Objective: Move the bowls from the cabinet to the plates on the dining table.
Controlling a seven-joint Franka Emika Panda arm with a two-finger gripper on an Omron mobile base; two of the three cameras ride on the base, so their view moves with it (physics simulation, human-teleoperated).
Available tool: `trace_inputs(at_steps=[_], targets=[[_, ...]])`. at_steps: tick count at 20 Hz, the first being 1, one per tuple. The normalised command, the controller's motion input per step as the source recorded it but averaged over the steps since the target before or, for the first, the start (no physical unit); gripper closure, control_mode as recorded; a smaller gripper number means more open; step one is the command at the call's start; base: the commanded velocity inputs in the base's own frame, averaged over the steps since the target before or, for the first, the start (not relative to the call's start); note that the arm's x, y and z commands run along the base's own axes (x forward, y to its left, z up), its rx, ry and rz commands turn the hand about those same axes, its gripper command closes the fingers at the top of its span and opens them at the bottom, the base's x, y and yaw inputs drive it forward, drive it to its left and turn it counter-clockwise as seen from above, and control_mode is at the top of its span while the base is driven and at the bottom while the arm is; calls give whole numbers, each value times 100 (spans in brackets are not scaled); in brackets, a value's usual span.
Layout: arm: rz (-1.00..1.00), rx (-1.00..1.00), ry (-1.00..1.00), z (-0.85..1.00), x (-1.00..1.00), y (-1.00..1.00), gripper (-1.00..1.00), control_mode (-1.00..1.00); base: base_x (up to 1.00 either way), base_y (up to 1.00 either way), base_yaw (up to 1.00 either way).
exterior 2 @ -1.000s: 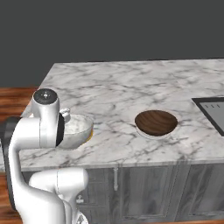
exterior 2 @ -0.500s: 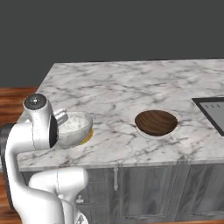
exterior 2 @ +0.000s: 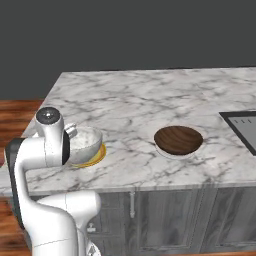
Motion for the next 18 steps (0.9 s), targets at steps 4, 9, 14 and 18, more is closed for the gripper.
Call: trace_inputs(at_steps=[4, 9, 14, 18], targets=[[19, 0, 0, -22, 46, 11, 100, -100, 0, 0, 0], [18, -4, 0, -32, 45, 11, 100, -100, 0, 0, 0], [17, -10, -1, -37, 38, 8, 100, -100, 0, 0, 0], [15, -14, -4, -34, 40, 0, 100, -100, 0, 0, 0]])
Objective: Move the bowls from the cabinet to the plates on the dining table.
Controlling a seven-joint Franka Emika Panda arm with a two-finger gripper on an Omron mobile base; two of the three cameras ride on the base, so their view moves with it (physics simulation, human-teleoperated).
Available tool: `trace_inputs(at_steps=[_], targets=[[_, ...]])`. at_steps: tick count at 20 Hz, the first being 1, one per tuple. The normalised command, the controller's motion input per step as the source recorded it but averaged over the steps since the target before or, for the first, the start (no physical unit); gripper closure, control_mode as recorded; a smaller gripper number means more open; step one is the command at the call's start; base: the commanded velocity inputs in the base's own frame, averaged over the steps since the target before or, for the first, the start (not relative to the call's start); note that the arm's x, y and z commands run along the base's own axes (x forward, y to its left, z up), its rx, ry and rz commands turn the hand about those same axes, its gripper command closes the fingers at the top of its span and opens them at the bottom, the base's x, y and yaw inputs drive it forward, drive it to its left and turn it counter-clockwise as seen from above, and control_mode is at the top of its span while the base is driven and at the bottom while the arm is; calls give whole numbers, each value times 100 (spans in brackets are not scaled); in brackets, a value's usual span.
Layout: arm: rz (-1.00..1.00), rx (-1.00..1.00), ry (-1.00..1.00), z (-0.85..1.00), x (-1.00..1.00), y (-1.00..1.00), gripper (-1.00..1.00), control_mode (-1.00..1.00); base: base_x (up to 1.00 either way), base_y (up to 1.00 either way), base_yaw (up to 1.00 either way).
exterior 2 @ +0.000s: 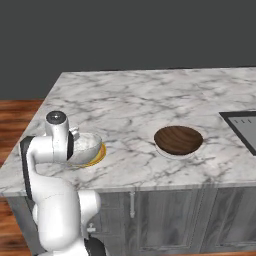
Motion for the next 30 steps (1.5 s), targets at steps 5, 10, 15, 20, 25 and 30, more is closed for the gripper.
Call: trace_inputs(at_steps=[5, 10, 15, 20, 25, 30], targets=[[16, -11, -6, -26, 33, 0, 100, -100, 0, 0, 0], [17, -7, -5, -21, 29, 0, 100, -100, 0, 0, 0], [18, -2, -3, -22, 21, 0, 100, -100, 0, 0, 0], [18, -3, -4, -20, 24, 0, 100, -100, 0, 0, 0], [17, -6, -4, -23, 36, 0, 100, -100, 0, 0, 0], [17, -6, -4, -20, 43, 0, 100, -100, 0, 0, 0]])
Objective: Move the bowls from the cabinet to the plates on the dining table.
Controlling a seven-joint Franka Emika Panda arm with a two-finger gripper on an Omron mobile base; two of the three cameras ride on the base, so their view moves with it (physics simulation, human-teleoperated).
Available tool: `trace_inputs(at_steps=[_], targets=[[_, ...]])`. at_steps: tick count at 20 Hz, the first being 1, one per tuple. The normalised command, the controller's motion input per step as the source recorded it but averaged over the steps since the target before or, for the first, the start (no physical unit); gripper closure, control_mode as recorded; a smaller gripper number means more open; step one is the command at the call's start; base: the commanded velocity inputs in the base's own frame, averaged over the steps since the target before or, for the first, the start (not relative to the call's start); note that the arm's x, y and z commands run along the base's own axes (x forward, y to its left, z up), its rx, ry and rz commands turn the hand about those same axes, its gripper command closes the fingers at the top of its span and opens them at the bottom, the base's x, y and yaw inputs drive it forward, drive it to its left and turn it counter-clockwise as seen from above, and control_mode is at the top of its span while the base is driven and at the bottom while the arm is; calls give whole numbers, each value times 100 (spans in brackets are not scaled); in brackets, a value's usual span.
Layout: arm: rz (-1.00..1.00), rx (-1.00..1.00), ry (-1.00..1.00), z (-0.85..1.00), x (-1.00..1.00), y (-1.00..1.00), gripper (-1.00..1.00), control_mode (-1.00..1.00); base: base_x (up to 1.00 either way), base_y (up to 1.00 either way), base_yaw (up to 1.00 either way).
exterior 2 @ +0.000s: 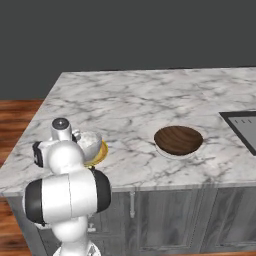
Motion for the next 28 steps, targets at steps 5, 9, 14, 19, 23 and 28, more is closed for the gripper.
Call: trace_inputs(at_steps=[5, 9, 14, 19, 23, 28], targets=[[18, -4, -3, -17, 34, 0, 100, -100, 0, 0, 0], [19, -4, -7, -24, 3, 0, -100, -100, 0, 0, 0], [15, -4, -15, 0, -23, -2, -100, -100, 0, 0, 0], [19, -12, -24, 33, -9, -9, -100, -100, 0, 0, 0], [18, -8, -21, 76, 2, 0, -100, -100, 0, 0, 0], [11, -6, -14, 75, 4, 0, -100, -100, 0, 0, 0]])
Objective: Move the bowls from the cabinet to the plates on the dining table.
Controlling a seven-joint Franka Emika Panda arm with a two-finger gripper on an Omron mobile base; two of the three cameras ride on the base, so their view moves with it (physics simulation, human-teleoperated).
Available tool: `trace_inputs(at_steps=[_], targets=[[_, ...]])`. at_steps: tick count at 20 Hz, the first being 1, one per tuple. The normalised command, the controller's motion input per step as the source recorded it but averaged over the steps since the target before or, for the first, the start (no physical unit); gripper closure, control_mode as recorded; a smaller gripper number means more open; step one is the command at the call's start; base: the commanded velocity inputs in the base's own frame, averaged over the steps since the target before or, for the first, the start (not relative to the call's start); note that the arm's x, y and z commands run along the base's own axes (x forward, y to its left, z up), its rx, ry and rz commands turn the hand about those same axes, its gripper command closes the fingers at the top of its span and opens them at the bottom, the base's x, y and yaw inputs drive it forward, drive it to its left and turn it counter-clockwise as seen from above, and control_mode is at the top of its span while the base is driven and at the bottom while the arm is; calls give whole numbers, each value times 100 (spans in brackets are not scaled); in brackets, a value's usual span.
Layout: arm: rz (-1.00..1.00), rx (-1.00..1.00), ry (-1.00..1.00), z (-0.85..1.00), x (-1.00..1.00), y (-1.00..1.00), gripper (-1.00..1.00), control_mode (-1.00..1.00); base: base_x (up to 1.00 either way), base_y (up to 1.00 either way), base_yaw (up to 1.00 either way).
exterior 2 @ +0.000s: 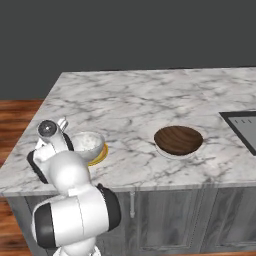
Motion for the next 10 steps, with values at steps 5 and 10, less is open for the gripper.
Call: trace_inputs(at_steps=[5, 10], targets=[[4, -12, -9, 46, -24, 0, -100, -100, 0, 0, 0], [-4, -17, -11, 38, -62, -5, -100, -100, 0, 0, 0]])
